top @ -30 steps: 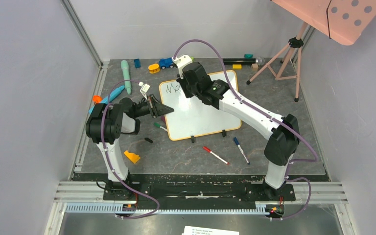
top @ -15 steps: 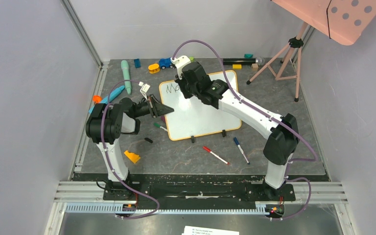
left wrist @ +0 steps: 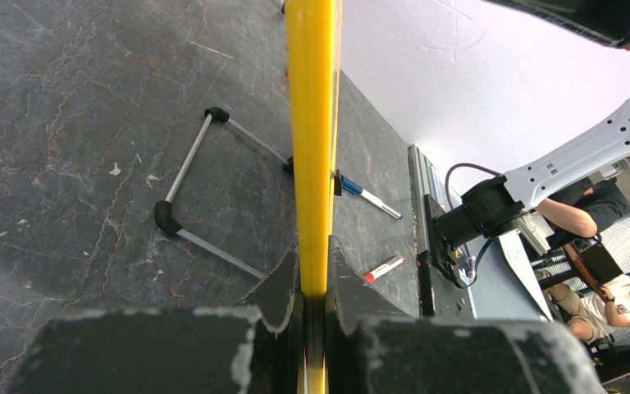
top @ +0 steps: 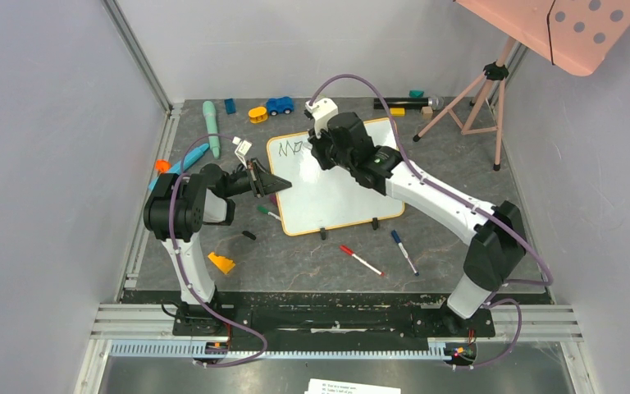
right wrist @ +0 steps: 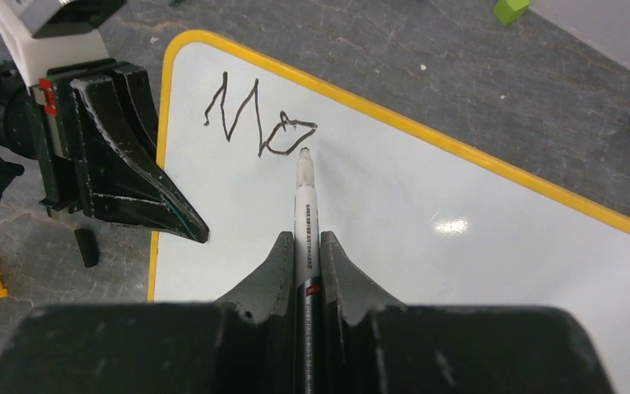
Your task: Write a sentence on the whiteboard
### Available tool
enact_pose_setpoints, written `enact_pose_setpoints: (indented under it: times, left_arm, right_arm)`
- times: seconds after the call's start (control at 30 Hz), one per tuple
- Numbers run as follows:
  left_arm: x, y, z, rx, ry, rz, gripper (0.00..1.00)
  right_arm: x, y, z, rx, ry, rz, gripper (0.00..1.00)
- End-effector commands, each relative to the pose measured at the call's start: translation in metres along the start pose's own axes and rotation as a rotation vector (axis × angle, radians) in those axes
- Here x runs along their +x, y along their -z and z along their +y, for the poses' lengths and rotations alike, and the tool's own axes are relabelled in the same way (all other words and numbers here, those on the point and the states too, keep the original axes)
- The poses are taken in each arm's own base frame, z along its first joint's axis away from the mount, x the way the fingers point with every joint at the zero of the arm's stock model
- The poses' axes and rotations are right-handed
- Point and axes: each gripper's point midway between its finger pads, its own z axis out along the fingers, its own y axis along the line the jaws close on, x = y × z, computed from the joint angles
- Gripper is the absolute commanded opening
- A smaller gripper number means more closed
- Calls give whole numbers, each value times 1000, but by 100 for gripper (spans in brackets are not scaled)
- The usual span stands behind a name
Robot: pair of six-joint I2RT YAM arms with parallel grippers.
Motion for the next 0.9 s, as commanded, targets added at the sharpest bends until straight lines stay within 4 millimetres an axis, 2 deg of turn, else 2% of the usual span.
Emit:
enact_pose_setpoints:
  times: [0.0,0.23,0.47,0.87]
  left_arm:
    - [-10,-2,0,14,-182,-21,2]
    - [-9,-2,1,13,-181,-22,2]
    - [-10,-2,2,13,-178,-22,2]
    - [-10,-2,1,15,-184,-20,2]
  right_arm:
    - [-39,25,-6,13,-5,-147,0]
    - [-25,37,-17,63,-15,-142,0]
    - [-22,45,-24,101,-39,-147,0]
    - [-20,43,-30,141,-72,-143,0]
